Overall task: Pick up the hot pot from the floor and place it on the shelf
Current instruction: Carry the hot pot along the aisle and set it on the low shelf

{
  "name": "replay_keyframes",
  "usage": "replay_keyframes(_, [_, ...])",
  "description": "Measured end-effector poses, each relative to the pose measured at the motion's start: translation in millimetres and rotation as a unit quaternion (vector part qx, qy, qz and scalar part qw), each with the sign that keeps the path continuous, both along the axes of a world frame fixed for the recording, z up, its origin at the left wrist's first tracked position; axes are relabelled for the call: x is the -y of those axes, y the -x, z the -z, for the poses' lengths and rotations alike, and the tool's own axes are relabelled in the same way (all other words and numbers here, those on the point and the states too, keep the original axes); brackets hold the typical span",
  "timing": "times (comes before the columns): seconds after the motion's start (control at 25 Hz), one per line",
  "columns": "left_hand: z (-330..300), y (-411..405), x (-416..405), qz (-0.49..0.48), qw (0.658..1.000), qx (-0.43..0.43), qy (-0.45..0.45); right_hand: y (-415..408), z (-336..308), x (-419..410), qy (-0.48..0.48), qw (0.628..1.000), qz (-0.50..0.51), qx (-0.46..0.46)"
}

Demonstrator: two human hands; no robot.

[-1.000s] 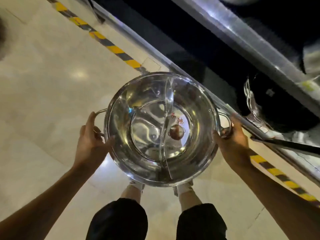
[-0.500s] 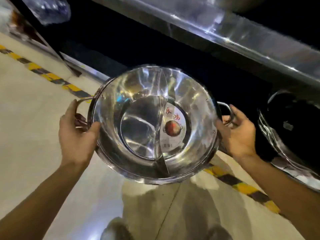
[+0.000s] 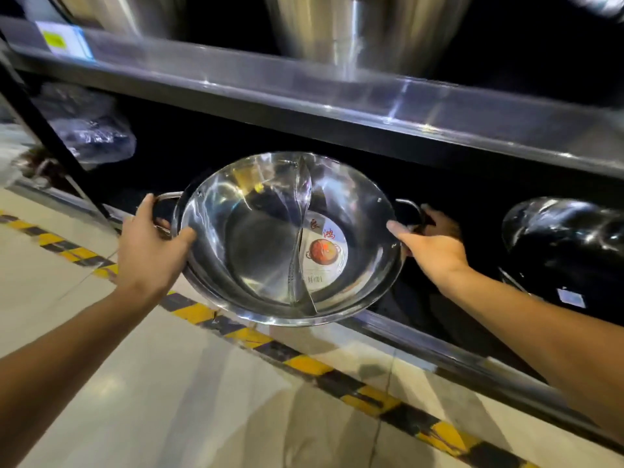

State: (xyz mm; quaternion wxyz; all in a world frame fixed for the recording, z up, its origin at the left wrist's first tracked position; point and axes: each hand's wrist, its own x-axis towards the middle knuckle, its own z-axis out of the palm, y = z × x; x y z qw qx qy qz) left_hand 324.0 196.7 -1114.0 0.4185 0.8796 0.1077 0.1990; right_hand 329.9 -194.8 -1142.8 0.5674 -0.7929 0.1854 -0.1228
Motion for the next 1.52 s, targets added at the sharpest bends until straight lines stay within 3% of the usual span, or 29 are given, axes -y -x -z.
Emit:
replay_keyframes(0.16, [-5.2,10.4,8.0,-0.029,0.999,0.027,0.023,24.0,-20.8,-7.2,-0.024,0.998,-0.048,-0.029])
replay_keyframes(0.36, [8.8,2.0,11.8,0.003,0.999,0.012,0.035,50.2,-15.1,-2.0,-0.043,0.984,-0.156,-0.07])
replay_keyframes(0.52, [16.3,5.3,25.9,0.047,0.993,-0.023,0.11,47.6,-16.0,12.4,-0.022,0.99,-0.125,-0.062])
replay_keyframes(0.76, [29.9,-5.5,61.5,0.127,0.95,-0.096,0.27,40.2,-4.9,42.1,-0.047,0.995,-0.055,-0.066])
replay_keyframes(0.92, [30.5,-23.8,72.7,0.173,0.935,-0.16,0.265,30.2,1.5,50.1,-0.082,0.995,-0.027,-0.06])
replay_keyframes(1.24, [45.6,-48.9,104.1,0.128,0.947,-0.153,0.252,13.1,22.7,53.6,-0.128,0.99,-0.004,-0.057])
replay_keyframes(1.52, [56.7,-49.8,111.7,0.175,0.932,-0.183,0.26,18.2,32.6,57.6,-0.116,0.986,-0.029,-0.12])
